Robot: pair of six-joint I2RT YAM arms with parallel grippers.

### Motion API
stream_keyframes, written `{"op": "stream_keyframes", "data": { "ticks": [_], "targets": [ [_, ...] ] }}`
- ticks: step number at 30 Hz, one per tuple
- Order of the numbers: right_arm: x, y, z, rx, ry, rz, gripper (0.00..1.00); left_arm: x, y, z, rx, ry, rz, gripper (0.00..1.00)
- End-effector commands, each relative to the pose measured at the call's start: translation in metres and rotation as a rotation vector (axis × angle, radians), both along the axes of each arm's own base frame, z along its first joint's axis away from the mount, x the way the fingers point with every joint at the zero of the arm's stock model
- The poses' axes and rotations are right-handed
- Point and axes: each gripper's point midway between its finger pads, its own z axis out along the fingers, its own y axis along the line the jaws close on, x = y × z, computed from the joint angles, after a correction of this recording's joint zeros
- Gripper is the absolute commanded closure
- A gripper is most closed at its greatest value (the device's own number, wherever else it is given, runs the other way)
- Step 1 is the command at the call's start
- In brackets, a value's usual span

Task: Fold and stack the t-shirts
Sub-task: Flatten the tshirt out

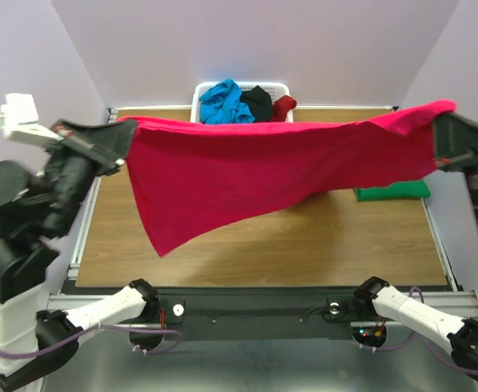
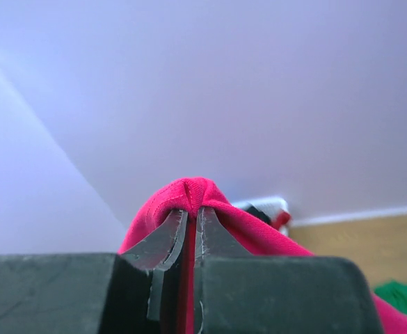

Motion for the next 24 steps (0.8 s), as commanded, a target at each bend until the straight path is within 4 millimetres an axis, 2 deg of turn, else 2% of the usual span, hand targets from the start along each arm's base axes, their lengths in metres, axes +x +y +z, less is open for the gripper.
{"op": "stream_keyframes", "data": {
  "ticks": [1,2,4,5,8,10,13,15,18,19,21,22,23,24],
  "targets": [
    [-0.05,0.006,0.055,0.011,-0.176,0.181,1.0,-0.05,0.021,0.067,-0.064,-0.205,-0.084,1.0],
    [-0.059,0.006,0.061,0.024,-0.195,0.207,1.0,-0.06,0.014,0.072,-0.058,-0.234,-0.147,1.0],
    [-0.081,0.01,0.077,0.034,-0.257,0.291,1.0,-0.08,0.013,0.083,-0.068,-0.296,-0.218,1.0],
    [-0.097,0.003,0.092,0.052,-0.308,0.311,1.0,-0.089,0.011,0.088,-0.084,-0.322,-0.259,1.0],
    [-0.114,0.015,0.107,0.038,-0.349,0.411,1.0,-0.107,0.023,0.096,-0.123,-0.359,-0.266,1.0],
    [-0.124,0.025,0.107,0.017,-0.363,0.485,1.0,-0.115,0.027,0.099,-0.13,-0.377,-0.276,1.0],
    [-0.121,0.031,0.102,0.014,-0.346,0.505,1.0,-0.119,0.026,0.1,-0.129,-0.381,-0.292,1.0],
    [-0.114,0.031,0.099,0.016,-0.328,0.486,1.0,-0.113,0.025,0.095,-0.118,-0.361,-0.276,1.0],
    [-0.087,0.037,0.085,0.006,-0.263,0.43,1.0,-0.09,0.02,0.083,-0.095,-0.304,-0.223,1.0],
    [-0.068,0.043,0.073,-0.011,-0.215,0.402,1.0,-0.075,0.013,0.069,-0.071,-0.26,-0.206,1.0],
    [-0.044,0.05,0.057,-0.034,-0.156,0.363,1.0,-0.052,0.008,0.051,-0.062,-0.195,-0.147,1.0],
    [-0.025,0.051,0.045,-0.043,-0.109,0.308,1.0,-0.034,-0.005,0.026,-0.034,-0.129,-0.144,1.0],
    [-0.001,0.06,0.023,-0.071,-0.038,0.278,1.0,-0.023,-0.008,0.017,-0.03,-0.108,-0.119,1.0],
    [0.014,0.063,0.009,-0.085,0.006,0.245,1.0,-0.012,-0.011,0.003,-0.023,-0.073,-0.092,1.0]
  ]
}}
